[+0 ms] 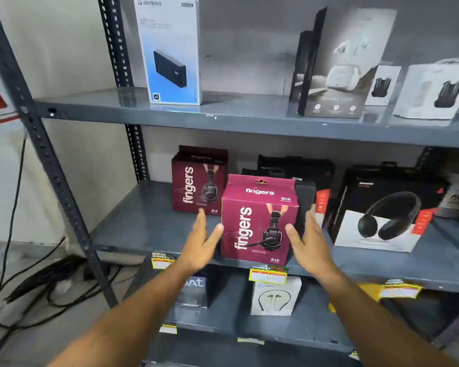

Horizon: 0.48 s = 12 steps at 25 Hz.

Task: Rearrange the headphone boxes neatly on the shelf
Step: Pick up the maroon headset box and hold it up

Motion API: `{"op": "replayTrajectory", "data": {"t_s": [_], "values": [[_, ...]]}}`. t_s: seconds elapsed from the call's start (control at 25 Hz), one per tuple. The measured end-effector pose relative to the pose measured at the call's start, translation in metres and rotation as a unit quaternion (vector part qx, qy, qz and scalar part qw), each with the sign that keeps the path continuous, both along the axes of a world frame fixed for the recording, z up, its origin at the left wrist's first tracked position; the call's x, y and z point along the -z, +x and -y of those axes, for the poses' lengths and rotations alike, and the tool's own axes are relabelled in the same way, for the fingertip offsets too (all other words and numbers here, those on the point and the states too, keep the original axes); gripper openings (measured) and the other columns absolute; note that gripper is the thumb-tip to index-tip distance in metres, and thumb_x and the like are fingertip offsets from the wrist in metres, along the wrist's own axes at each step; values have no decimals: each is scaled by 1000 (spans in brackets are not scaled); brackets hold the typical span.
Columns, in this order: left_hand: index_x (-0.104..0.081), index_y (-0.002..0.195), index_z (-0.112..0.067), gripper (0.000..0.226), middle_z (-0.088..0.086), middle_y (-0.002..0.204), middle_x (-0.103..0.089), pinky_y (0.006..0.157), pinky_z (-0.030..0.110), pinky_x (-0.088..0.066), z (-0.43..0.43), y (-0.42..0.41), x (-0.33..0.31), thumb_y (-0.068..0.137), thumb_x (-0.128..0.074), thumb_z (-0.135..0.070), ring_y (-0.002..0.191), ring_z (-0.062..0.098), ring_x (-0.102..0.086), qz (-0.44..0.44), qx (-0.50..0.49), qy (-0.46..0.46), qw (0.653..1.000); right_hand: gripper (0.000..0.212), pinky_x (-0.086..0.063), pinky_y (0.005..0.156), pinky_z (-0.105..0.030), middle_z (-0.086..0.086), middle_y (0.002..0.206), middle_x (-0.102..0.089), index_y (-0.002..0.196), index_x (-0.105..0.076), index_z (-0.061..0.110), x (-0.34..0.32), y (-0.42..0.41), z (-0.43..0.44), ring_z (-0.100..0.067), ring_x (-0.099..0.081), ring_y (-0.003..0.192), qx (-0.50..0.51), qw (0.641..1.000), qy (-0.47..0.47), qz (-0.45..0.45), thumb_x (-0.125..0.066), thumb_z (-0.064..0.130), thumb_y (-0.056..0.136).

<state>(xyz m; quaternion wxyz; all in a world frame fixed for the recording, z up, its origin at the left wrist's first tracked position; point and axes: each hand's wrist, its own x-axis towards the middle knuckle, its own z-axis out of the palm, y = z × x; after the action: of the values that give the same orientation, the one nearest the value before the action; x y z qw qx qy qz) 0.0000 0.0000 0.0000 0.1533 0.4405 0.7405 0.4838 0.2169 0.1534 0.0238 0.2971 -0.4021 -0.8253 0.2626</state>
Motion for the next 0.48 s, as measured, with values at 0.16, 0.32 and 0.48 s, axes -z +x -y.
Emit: {"op": "replayTrajectory", "data": {"t_s": [0.16,0.32,0.48], "values": [[-29,148,-32,44,-16,145,-48,114,19,-34,-20,19,15,105,-38,-30,127,-14,-47,176,54,68,980,59,-46,104,-49,-10,146,-49,151,-21,20,29,-21,20,-28,-51,130,-28,990,-110,-86,-42,35,99],[-33,145,-30,42,-14,147,-47,118,26,-31,-3,11,5,105,-39,-18,134,-8,-44,167,52,127,976,53,-50,99,-46,-5,133,-55,149,-27,33,15,-16,18,-20,-56,120,-36,987,-77,-140,-43,31,98],[-50,134,-38,37,-5,150,-49,114,26,-36,25,4,-23,97,-45,-31,139,7,-45,184,45,213,959,50,-45,80,-6,10,109,-53,135,-41,56,-22,-6,25,-2,-57,93,-28,980,-16,-194,-51,52,86]]}}
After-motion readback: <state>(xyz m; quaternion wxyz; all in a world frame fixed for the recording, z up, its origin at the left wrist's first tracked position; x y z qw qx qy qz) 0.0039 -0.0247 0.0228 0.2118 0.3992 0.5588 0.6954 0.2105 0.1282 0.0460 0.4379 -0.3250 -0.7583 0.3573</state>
